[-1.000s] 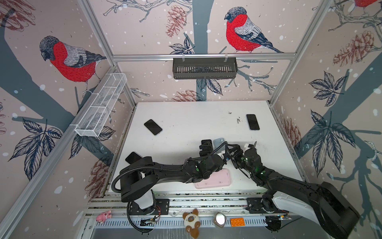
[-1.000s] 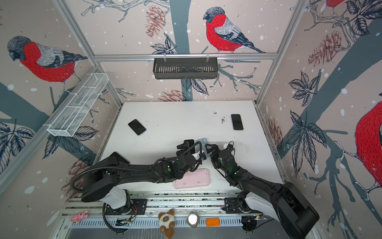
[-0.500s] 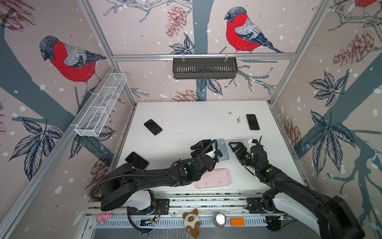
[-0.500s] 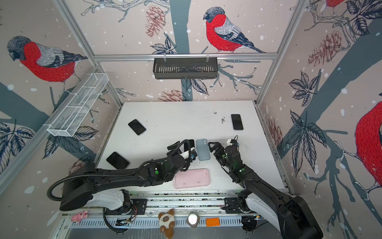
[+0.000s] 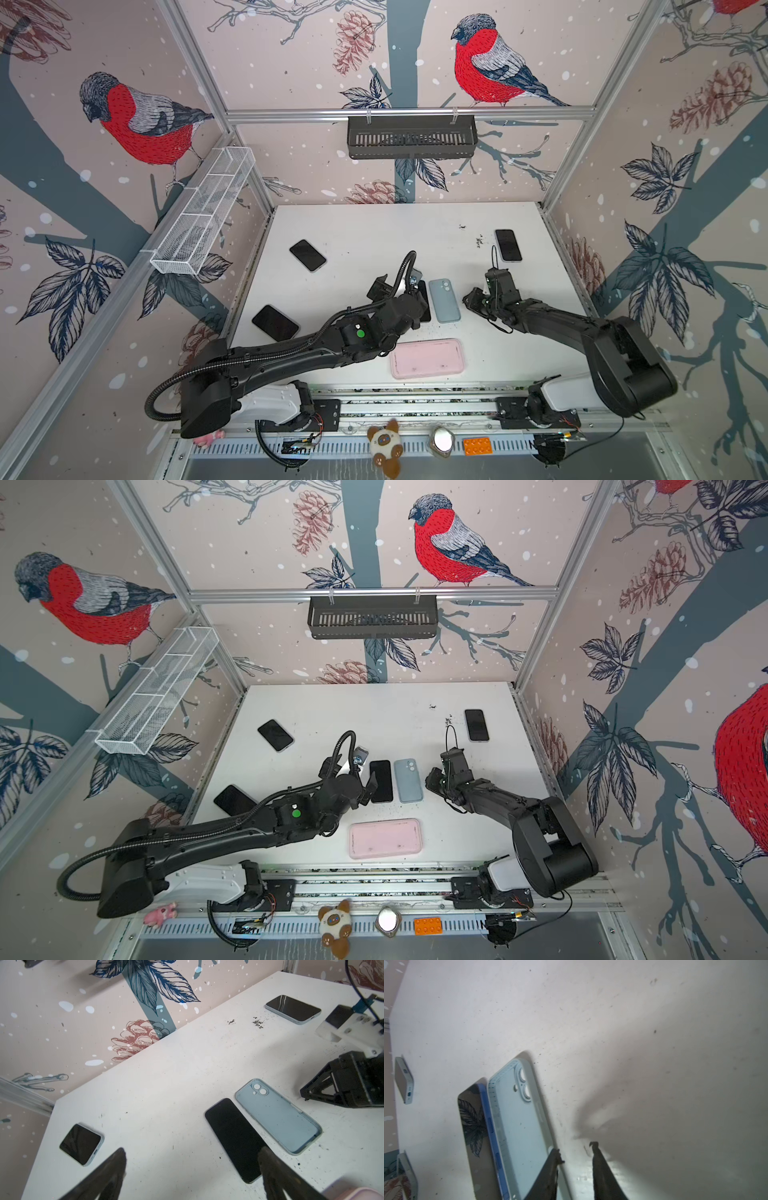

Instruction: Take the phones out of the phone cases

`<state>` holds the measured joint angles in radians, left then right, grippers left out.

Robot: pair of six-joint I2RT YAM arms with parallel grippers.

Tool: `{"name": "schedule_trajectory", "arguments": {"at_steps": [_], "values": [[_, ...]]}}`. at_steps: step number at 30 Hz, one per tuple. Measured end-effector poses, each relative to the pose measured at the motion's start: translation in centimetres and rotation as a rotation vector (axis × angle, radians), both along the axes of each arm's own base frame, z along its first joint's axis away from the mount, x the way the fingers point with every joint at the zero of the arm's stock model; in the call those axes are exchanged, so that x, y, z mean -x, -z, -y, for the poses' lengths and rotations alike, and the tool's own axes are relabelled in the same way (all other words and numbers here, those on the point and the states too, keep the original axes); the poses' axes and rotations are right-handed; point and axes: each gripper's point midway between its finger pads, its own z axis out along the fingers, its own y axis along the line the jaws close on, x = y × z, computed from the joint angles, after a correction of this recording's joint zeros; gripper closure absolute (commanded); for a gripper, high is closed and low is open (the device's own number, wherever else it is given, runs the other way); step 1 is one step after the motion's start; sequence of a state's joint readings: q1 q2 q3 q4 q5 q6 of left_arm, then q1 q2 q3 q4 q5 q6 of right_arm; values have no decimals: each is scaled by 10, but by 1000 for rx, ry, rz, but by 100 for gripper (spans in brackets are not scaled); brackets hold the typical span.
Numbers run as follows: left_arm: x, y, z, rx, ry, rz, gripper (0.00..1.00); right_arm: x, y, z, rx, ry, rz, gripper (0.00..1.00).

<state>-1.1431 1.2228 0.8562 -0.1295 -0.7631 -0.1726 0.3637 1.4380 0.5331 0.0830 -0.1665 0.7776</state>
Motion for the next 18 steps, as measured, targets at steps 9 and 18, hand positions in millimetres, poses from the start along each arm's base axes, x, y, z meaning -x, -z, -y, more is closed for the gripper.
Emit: {"name": "schedule_trajectory", "arguments": {"at_steps": [9, 18], "values": [[14, -24, -23, 220, -54, -41, 2, -1, 5, -19, 1, -70, 31, 78], [20, -11, -23, 241, -37, -91, 2, 8, 3, -51, -26, -146, 21, 78]]}}
